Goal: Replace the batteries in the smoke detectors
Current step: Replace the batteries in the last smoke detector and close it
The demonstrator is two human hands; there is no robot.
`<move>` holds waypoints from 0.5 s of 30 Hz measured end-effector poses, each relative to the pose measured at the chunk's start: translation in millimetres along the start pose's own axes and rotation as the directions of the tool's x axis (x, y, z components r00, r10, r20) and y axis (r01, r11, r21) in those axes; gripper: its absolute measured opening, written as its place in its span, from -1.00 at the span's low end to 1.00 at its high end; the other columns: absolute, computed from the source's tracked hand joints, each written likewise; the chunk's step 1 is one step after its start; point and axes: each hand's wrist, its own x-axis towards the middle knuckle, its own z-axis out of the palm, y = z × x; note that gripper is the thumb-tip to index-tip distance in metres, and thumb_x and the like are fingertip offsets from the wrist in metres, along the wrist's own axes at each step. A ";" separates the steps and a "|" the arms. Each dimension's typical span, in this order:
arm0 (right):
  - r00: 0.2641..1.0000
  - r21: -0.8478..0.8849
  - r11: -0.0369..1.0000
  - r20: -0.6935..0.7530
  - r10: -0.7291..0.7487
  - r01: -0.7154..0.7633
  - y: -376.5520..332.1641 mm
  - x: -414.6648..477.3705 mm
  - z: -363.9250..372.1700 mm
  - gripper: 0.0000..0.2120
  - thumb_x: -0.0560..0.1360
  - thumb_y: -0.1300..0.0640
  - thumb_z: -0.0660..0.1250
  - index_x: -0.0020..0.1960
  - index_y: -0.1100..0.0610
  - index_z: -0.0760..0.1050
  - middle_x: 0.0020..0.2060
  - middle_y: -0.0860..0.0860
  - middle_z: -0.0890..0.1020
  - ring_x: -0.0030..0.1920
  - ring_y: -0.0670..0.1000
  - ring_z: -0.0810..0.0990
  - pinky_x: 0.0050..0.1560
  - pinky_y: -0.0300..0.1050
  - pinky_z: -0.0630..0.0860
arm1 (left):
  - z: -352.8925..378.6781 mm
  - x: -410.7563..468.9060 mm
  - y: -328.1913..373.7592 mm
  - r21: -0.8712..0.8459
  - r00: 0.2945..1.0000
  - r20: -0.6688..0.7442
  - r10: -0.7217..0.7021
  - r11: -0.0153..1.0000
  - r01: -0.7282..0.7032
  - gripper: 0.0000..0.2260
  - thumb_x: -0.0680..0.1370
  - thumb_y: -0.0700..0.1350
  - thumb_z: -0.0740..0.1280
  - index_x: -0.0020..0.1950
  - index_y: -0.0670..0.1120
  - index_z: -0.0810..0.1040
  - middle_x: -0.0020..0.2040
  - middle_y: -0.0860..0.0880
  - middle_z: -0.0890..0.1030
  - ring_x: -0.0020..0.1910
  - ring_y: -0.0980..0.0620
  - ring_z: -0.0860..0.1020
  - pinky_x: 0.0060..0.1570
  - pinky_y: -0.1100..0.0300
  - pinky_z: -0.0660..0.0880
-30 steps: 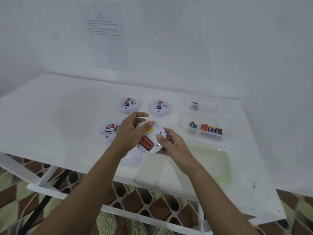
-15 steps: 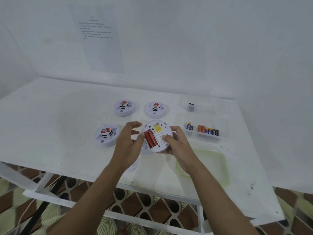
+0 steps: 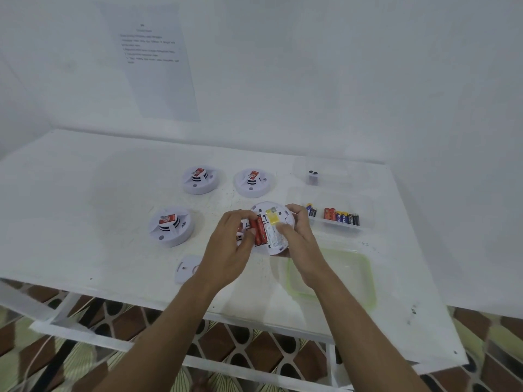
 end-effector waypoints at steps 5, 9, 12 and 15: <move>0.989 -0.216 0.967 -0.028 -0.148 0.139 1.2 2.8 -3.8 -0.74 0.67 -0.06 0.15 0.34 -0.08 0.38 0.13 -0.11 0.60 0.07 -0.15 0.64 -0.05 -0.15 0.65 | 5.9 10.2 7.2 0.111 1.000 0.002 0.006 0.994 -0.006 -0.76 0.59 0.01 0.14 0.17 0.00 0.51 0.08 0.20 0.46 0.10 0.16 0.38 0.11 0.13 0.42; 0.983 -0.317 0.936 -0.049 -0.178 0.153 -0.8 3.9 -10.1 -0.74 0.68 -0.07 0.14 0.34 -0.08 0.38 0.08 -0.17 0.60 0.03 -0.27 0.61 -0.09 -0.33 0.56 | 9.1 15.8 14.3 0.346 0.999 -0.006 -0.037 0.938 0.037 -0.68 0.53 0.17 0.09 0.15 0.11 0.53 0.12 0.17 0.39 0.13 0.08 0.26 0.09 0.11 0.20; 0.980 -0.344 0.926 -0.063 -0.187 0.155 0.5 3.3 -14.4 -0.72 0.68 -0.06 0.14 0.35 -0.03 0.41 0.07 -0.18 0.61 0.03 -0.27 0.61 -0.05 -0.35 0.54 | 11.7 18.6 19.0 0.341 0.998 0.035 -0.045 0.940 0.030 -0.78 0.58 0.10 0.16 0.11 0.09 0.52 0.06 0.18 0.36 0.07 0.06 0.27 0.03 0.14 0.17; 0.981 -0.338 0.930 -0.073 -0.178 0.144 4.2 1.7 -18.7 -0.72 0.69 -0.05 0.13 0.36 -0.03 0.41 0.07 -0.17 0.62 0.03 -0.26 0.61 -0.03 -0.37 0.52 | 17.4 19.8 19.3 0.271 0.997 0.063 -0.048 0.962 0.030 -0.93 0.61 0.01 0.26 0.05 0.05 0.48 0.00 0.16 0.37 0.02 0.03 0.30 0.03 0.12 0.25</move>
